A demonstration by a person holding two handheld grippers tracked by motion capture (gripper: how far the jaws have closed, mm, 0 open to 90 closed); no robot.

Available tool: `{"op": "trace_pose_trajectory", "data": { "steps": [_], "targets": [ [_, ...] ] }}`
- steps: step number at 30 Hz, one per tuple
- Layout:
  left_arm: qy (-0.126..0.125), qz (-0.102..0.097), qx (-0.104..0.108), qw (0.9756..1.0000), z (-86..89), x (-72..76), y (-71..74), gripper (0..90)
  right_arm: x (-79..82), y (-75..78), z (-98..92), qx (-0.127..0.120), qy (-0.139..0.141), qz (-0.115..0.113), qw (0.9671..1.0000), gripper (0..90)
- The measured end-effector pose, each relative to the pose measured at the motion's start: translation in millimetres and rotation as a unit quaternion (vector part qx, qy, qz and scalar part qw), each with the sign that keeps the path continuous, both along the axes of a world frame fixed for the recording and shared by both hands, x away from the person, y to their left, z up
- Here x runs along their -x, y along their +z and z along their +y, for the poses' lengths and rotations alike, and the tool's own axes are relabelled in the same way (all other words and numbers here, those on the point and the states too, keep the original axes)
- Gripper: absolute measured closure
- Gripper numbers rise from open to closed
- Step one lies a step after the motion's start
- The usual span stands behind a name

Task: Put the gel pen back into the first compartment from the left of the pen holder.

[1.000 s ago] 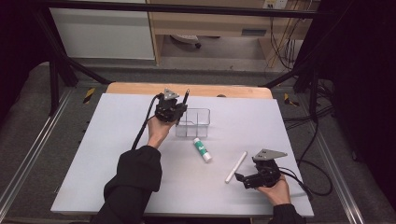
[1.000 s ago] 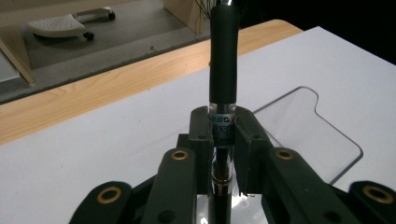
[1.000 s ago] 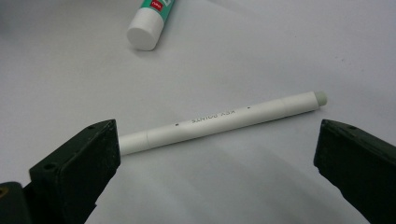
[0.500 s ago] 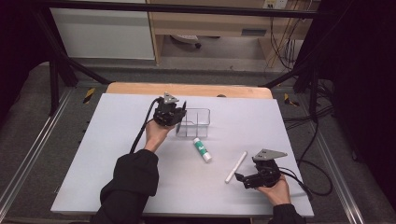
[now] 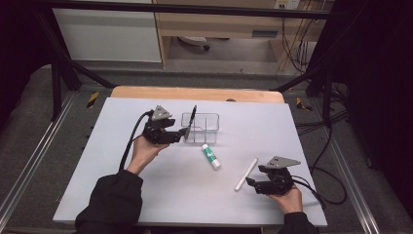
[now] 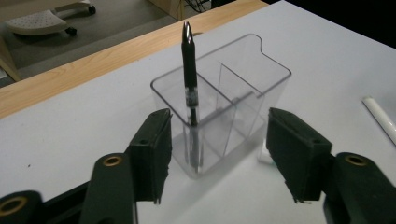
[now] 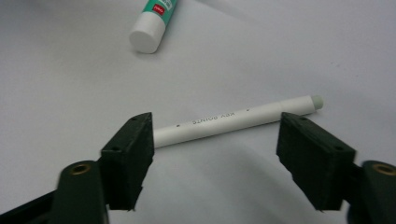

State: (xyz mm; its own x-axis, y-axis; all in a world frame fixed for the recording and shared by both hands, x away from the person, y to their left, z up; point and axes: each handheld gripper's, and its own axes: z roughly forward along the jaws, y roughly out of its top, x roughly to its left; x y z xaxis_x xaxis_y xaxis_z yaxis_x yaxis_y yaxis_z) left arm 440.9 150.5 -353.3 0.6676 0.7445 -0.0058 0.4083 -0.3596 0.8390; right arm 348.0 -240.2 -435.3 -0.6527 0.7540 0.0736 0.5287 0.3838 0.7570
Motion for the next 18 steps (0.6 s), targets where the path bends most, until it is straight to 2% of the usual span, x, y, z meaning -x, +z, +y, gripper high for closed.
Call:
{"op": "trace_pose_trajectory", "data": {
  "steps": [5,10,14,18],
  "targets": [
    [-0.011,0.007,-0.007,0.9999,14.4,23.2,-12.0,23.9,0.1,-2.0,2.8,0.004,0.009,0.002,0.9999,53.5],
    [-0.019,0.02,-0.008,0.9996,24.5,43.0,-30.4,17.3,-0.9,-4.6,6.8,0.007,0.021,0.002,0.9998,69.8],
    [-0.023,0.039,-0.003,0.999,29.6,54.7,-45.6,14.2,-2.2,-6.7,10.3,0.019,0.025,-0.002,0.9995,78.1],
    [-0.033,0.051,-0.021,0.9979,29.2,63.4,-57.9,12.0,-3.1,-9.9,12.7,0.031,0.027,-0.004,0.9992,84.6]
  ]
}}
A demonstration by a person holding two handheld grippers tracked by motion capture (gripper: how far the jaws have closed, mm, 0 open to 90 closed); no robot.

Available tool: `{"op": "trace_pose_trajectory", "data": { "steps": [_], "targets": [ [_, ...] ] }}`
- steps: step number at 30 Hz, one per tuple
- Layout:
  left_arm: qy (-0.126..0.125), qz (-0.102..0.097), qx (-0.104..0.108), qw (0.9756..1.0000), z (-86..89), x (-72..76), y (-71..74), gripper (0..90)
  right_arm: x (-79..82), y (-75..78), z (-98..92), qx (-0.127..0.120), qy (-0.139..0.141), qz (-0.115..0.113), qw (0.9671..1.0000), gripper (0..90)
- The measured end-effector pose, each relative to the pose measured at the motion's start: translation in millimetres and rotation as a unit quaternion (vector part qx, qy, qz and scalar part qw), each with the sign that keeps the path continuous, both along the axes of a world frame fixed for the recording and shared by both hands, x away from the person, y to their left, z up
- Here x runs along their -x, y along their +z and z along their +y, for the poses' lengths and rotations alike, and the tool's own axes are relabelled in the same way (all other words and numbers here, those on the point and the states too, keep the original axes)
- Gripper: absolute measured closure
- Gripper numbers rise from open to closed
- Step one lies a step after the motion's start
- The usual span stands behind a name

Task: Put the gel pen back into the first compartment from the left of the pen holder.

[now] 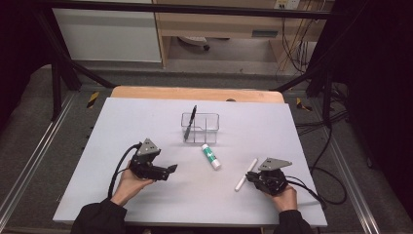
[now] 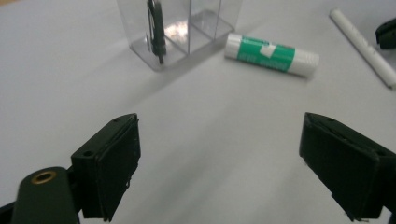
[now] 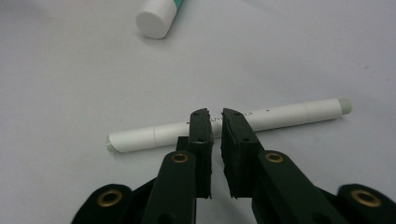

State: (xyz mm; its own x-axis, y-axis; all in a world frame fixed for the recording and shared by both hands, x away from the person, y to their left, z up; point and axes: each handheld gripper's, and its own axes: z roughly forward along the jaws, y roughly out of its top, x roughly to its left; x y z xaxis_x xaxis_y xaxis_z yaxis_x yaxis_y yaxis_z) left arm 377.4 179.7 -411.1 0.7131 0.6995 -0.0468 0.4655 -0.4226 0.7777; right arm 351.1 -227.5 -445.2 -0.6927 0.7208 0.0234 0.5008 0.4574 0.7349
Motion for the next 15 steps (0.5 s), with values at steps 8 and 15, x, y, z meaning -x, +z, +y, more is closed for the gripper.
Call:
{"op": "trace_pose_trajectory", "data": {
  "steps": [8,15],
  "targets": [
    [-0.01,0.018,-0.013,0.9997,-6.2,7.0,-15.8,11.1,-1.6,-0.9,1.1,0.004,0.008,-0.009,0.9999,90.0],
    [-0.018,0.024,-0.03,0.9991,-16.0,9.8,-20.6,10.7,-4.4,-2.4,4.6,0.005,0.015,-0.009,0.9998,90.0]
  ]
}}
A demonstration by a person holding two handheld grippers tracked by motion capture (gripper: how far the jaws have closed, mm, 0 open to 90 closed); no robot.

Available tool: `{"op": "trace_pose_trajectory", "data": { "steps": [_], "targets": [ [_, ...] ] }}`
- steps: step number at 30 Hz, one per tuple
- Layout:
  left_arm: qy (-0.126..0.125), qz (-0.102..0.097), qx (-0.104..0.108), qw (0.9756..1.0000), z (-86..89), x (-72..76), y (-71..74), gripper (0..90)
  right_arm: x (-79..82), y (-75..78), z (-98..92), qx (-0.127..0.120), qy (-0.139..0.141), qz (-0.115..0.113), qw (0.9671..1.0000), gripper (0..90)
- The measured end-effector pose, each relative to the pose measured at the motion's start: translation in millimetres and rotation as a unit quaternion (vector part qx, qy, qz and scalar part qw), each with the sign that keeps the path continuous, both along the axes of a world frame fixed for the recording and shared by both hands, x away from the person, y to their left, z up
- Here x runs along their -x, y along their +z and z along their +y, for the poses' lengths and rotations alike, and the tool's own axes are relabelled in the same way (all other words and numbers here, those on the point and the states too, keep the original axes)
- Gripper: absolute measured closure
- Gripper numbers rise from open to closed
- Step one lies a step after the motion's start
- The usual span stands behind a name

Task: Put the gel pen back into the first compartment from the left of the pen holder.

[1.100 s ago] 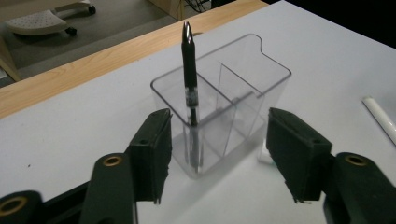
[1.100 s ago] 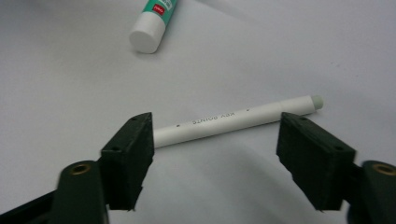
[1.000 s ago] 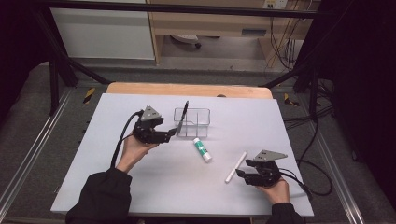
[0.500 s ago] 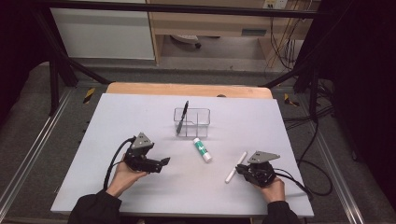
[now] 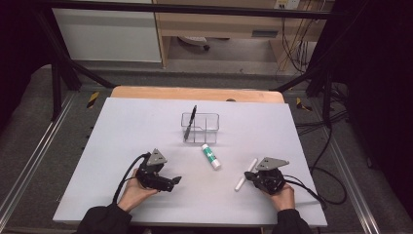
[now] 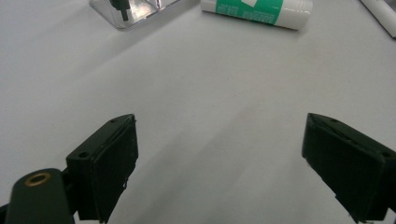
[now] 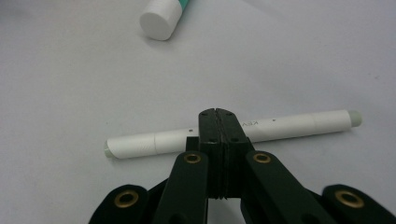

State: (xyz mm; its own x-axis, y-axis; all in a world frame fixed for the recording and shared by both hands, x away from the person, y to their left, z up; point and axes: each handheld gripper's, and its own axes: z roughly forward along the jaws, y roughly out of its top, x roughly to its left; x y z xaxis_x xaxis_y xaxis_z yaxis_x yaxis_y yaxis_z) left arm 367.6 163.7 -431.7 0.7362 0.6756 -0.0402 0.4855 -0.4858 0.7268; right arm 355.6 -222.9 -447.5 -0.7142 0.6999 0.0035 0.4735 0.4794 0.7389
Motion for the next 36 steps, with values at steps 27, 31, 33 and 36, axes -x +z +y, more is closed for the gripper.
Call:
{"op": "trace_pose_trajectory", "data": {
  "steps": [27,31,33,36],
  "targets": [
    [-0.063,0.009,0.009,0.998,-101.7,2.5,22.5,14.5,11.1,4.0,-25.3,-0.031,-0.043,0.021,0.9984,25.3],
    [-0.069,0.011,0.003,0.9976,-125.9,0.0,22.3,19.0,12.5,2.3,-24.3,-0.009,-0.051,0.02,0.9984,14.8],
    [-0.07,0.017,0.0,0.9974,-135.9,-1.3,20.5,22.8,13.2,1.7,-23.5,-0.006,-0.053,0.025,0.9982,11.7],
    [-0.071,0.026,0.005,0.9971,-148.8,-3.0,17.5,28.1,14.7,1.5,-23.3,-0.003,-0.05,0.027,0.9984,8.6]
  ]
}}
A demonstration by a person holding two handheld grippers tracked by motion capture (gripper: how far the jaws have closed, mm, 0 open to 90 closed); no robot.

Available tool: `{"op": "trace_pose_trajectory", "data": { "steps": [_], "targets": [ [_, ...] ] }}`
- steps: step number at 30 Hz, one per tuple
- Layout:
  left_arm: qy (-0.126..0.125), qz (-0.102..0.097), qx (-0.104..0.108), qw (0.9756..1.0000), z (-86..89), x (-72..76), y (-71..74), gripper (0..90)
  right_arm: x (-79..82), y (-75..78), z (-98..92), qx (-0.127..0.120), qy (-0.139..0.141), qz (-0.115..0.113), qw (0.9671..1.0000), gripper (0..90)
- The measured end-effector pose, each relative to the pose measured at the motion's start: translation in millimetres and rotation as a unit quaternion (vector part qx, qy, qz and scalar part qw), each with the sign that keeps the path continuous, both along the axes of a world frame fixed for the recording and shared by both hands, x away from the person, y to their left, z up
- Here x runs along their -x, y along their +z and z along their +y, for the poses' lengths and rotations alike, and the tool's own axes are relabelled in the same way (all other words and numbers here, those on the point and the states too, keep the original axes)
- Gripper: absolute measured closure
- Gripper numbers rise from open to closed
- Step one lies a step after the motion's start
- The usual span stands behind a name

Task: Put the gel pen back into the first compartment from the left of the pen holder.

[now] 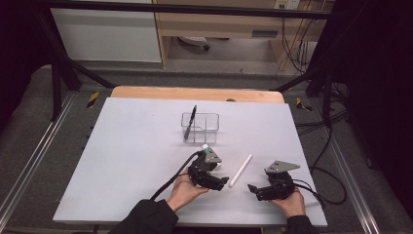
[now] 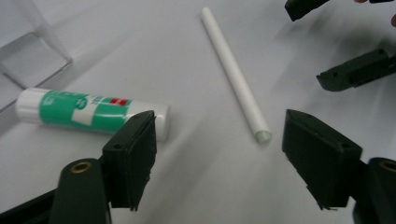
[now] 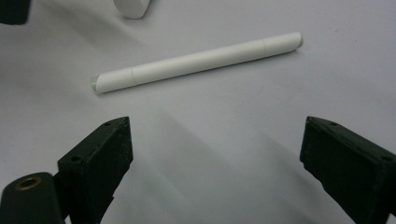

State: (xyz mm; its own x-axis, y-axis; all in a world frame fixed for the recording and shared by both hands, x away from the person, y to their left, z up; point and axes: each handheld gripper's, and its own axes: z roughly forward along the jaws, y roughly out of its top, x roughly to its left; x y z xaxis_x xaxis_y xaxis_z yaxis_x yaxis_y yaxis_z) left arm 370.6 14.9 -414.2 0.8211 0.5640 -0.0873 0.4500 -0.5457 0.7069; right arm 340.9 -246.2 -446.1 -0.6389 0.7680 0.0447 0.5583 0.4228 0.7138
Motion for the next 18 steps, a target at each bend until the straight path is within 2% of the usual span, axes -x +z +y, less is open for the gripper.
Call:
{"op": "trace_pose_trajectory", "data": {
  "steps": [6,8,12,18],
  "targets": [
    [0.0,0.011,0.013,0.9999,-20.3,-2.9,-3.5,40.4,0.4,-0.2,0.4,-0.001,0.004,0.004,1.0,4.3],
    [0.003,0.021,0.018,0.9996,-26.1,-5.3,-5.0,45.5,0.3,-0.1,0.6,-0.001,0.005,0.004,1.0,2.9],
    [0.005,0.034,0.015,0.9993,-35.8,-8.8,-9.3,53.4,0.0,-0.1,0.5,-0.003,0.007,0.006,1.0,1.7],
    [0.008,0.031,0.001,0.9995,-47.1,-9.4,-17.2,63.3,-0.2,-0.2,0.7,-0.002,0.009,0.007,0.9999,1.5]
  ]
}}
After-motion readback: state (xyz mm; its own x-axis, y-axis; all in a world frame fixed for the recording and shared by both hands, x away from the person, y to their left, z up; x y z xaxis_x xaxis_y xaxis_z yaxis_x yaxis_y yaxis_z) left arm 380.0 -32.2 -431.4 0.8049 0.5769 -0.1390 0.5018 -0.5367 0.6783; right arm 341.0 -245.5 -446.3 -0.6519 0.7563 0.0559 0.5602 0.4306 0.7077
